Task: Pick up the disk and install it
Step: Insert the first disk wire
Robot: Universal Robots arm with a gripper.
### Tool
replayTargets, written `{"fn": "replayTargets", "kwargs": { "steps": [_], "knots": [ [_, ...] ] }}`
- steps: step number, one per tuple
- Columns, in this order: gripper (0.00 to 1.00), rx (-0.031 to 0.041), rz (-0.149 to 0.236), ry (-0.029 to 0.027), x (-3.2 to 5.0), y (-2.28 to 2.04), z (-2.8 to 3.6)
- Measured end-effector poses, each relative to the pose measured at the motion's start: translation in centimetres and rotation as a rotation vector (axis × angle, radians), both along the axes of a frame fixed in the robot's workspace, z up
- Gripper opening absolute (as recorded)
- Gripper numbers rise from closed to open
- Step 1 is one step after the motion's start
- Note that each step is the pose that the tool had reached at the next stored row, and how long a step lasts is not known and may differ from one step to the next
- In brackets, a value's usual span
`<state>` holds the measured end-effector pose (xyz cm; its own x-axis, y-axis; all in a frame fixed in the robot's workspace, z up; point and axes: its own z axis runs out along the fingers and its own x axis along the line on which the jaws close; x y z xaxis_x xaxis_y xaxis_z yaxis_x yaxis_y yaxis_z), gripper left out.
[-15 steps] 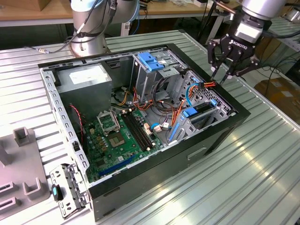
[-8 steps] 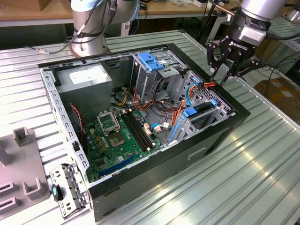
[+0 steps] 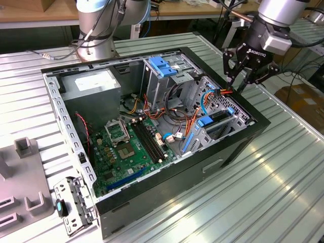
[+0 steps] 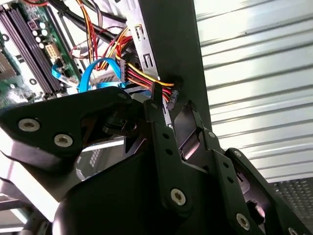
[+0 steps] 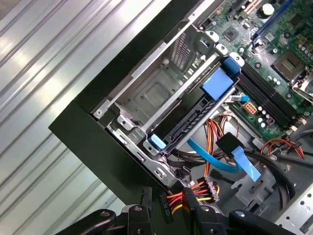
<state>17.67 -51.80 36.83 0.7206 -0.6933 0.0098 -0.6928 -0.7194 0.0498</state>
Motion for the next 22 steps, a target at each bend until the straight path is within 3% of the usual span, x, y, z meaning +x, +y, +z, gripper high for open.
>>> {"fn": "replayTargets", "kwargs": {
  "steps": [6,8,10,12,17,19,22],
  "knots": [
    [0.38,0.0005,0.096,0.0001,0.05,0.04,-0.18],
    [0.38,0.0002,0.122,0.0,0.06,0.49,-0.3],
    [0.38,0.0002,0.134,0.0,0.06,0.95,-0.35],
    [0.38,0.0002,0.135,-0.0001,0.07,0.95,-0.37],
    [0.38,-0.0019,0.136,0.0001,0.08,0.6,-0.39],
    [0.3,-0.0036,0.135,0.0002,0.09,0.48,-0.39],
    [0.3,-0.0041,0.136,0.0002,0.13,0.4,-0.41]
  ]
}}
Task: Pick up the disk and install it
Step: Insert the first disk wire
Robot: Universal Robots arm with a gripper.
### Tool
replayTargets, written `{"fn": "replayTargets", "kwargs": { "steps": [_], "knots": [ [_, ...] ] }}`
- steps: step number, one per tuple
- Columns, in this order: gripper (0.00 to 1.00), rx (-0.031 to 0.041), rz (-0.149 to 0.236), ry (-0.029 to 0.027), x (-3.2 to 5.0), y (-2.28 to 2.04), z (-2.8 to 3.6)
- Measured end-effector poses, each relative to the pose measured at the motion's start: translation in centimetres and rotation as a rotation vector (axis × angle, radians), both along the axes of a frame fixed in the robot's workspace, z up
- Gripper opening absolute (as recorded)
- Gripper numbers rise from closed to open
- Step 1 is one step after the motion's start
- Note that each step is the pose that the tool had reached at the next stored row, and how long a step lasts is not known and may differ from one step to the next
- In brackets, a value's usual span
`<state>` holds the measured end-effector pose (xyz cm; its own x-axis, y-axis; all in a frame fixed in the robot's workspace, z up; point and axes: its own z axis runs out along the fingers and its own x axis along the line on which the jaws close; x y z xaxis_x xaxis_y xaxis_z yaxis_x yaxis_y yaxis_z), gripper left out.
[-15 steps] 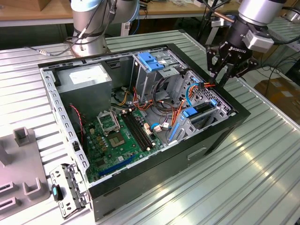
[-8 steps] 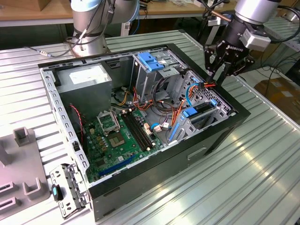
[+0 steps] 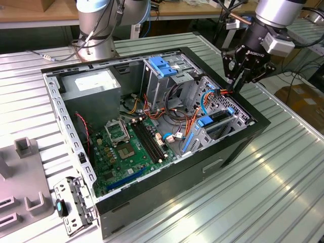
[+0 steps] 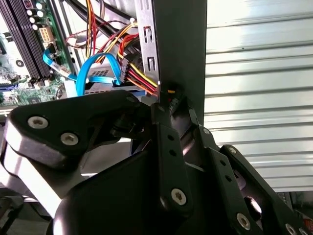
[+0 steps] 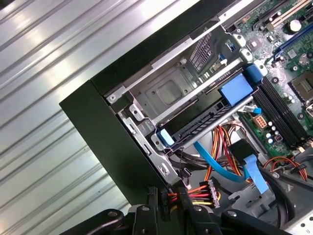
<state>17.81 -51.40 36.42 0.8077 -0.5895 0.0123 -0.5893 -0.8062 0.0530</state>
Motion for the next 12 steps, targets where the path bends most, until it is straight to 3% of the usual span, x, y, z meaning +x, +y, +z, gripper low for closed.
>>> {"fn": "replayTargets", "kwargs": {
  "steps": [6,8,12],
  "knots": [
    [0.28,-0.0009,0.0,-0.0001,0.05,-0.13,-0.03],
    [0.18,-0.0006,0.0,0.0,0.05,-0.13,-0.03],
    [0.18,-0.0002,0.0,0.0,0.05,-0.13,-0.03]
  ]
}}
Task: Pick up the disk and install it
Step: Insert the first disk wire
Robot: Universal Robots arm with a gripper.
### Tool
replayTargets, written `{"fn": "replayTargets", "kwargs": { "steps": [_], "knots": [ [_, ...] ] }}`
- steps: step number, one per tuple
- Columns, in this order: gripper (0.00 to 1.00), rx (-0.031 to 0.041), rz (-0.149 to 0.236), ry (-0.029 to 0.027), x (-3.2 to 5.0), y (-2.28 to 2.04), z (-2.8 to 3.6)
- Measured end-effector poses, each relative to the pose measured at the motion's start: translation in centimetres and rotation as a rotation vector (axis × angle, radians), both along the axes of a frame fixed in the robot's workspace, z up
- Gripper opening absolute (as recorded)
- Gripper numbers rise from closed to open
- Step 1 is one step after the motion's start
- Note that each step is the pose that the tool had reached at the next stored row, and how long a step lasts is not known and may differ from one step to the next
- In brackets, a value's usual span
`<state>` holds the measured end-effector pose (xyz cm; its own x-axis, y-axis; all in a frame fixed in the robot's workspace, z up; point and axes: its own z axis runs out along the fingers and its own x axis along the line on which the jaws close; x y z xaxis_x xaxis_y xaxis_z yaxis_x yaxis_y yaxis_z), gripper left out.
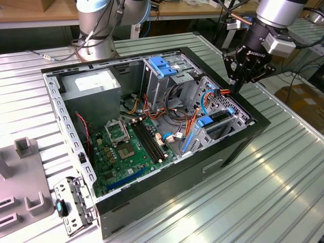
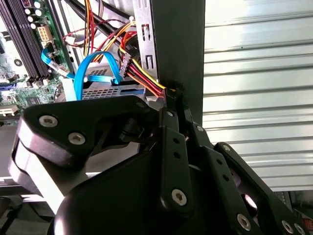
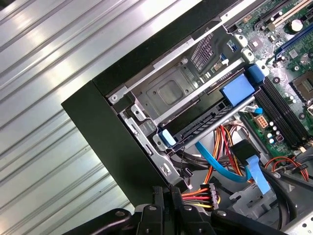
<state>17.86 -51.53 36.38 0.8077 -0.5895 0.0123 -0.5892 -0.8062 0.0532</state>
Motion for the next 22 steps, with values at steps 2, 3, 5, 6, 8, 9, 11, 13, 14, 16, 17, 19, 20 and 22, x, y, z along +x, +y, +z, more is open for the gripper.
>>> {"fn": "replayTargets", "kwargs": {
  "steps": [2,3,5,6,8,9,11,13,14,16,17,19,20,22],
  "knots": [
    [0.18,0.0,0.0,0.0,0.0,0.0,0.02],
    [0.18,-0.0002,0.0,0.0,0.0,-0.01,0.06],
    [0.18,-0.0007,0.0,0.0,0.0,0.0,0.24],
    [0.18,-0.0007,0.0,0.0,0.01,0.0,0.43],
    [0.18,-0.0004,0.0,0.0,0.01,0.0,0.51],
    [0.18,-0.0005,0.0,0.0,0.02,0.0,0.54],
    [0.18,-0.0009,0.0,0.0,0.02,0.0,0.56],
    [0.18,-0.0008,0.0,0.0001,0.03,0.0,0.56],
    [0.18,-0.0008,0.0,0.0,0.03,0.0,0.56],
    [0.17,-0.0013,0.0,0.0,0.03,0.0,0.56],
    [0.17,-0.0015,0.0,0.0,0.03,0.0,0.56],
    [0.17,-0.0022,0.0,0.0001,0.03,-0.01,0.56],
    [0.17,-0.0026,0.0,0.0,0.03,-0.01,0.56],
    [0.17,-0.0027,-0.011,0.0,-0.06,-0.02,0.55]
  ]
}}
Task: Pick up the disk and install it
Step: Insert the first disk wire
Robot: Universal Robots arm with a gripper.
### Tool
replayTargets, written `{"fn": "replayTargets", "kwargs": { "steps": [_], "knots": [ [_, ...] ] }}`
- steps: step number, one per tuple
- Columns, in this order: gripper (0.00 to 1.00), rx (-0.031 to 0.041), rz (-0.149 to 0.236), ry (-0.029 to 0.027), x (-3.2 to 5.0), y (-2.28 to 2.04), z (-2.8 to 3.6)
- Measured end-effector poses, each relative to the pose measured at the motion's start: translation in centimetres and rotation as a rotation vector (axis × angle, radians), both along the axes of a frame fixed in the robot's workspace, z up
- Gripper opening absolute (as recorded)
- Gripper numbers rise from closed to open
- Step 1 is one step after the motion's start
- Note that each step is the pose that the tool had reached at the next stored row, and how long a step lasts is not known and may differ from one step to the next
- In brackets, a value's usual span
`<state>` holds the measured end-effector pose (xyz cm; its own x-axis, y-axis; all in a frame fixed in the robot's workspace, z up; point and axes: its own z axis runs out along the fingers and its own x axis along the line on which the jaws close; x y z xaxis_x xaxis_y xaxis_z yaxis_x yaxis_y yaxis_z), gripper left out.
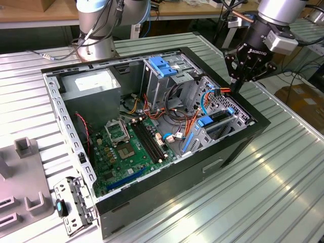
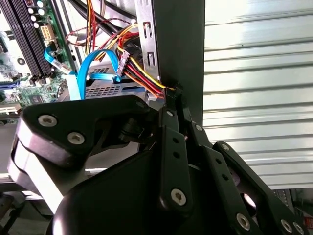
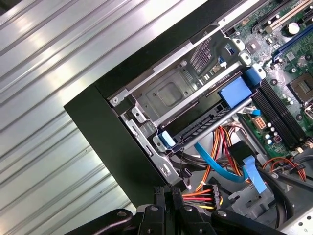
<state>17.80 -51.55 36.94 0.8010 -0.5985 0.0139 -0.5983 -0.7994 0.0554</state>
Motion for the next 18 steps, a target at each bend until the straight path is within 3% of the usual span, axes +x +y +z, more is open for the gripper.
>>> {"fn": "replayTargets", "kwargs": {
  "steps": [4,18],
  "knots": [
    [0.17,0.0,-0.012,0.0,-0.77,-0.03,0.01],
    [0.17,0.0,-0.028,-0.0002,-0.83,-0.04,0.14]
  ]
}}
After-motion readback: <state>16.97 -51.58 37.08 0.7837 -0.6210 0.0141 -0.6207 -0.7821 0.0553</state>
